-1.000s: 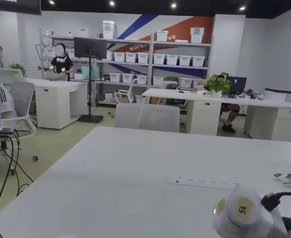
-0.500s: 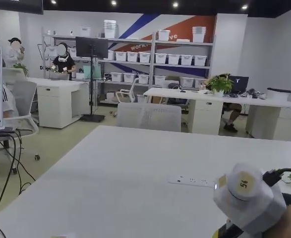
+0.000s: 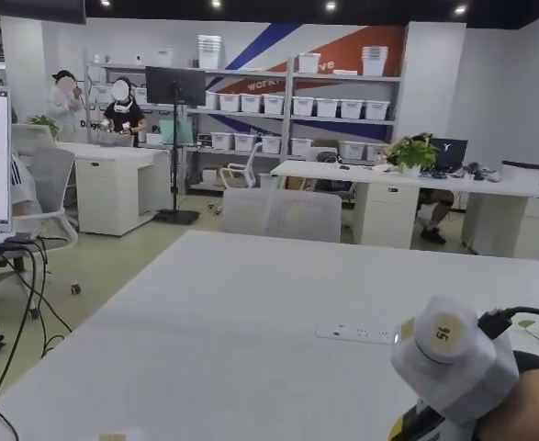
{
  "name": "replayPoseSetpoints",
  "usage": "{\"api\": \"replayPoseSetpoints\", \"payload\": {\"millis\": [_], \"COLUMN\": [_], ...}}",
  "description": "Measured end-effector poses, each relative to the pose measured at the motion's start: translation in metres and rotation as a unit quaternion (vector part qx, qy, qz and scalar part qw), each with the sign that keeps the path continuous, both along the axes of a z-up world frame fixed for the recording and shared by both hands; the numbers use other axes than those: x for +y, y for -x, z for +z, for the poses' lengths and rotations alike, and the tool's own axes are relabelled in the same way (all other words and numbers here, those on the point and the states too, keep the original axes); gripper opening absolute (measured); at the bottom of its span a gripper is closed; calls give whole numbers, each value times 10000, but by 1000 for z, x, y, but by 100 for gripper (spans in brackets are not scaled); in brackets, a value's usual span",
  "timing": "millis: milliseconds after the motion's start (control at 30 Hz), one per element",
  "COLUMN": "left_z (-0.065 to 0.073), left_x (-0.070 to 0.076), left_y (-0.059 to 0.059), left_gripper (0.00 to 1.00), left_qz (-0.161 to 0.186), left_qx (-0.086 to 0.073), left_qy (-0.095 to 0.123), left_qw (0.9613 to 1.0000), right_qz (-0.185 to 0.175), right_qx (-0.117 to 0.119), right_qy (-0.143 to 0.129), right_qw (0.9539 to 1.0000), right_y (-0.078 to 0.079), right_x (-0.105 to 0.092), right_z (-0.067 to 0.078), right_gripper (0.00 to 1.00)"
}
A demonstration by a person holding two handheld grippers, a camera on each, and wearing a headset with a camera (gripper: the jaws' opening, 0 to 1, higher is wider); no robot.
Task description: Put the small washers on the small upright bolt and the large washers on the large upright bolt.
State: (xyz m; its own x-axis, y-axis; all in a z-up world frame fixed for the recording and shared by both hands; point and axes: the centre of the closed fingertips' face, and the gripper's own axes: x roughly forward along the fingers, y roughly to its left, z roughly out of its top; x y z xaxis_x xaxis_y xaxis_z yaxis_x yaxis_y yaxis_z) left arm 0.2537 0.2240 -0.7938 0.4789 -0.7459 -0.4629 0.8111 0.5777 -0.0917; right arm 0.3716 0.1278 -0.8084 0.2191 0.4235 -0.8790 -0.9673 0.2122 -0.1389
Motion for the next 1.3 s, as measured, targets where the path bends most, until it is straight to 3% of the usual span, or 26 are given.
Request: {"api": "replayPoseSetpoints", "payload": {"millis": [733, 1300], "left_z": [-1, -1], "left_x": [0, 2], "left_y": [-2, -4], "left_gripper": [66, 66], "left_qz": [30, 66], "left_qx": [9, 44], "left_qy": [4, -17], "left_qw": [10000, 10000], "right_qz": [-78, -206], "right_qx": [151, 341], "right_qy": [7, 19], "right_qw": [9999, 9992], "right_y": [-4, -5], "right_x": [0, 0], "right_z": [-14, -37], "right_gripper": [14, 13]}}
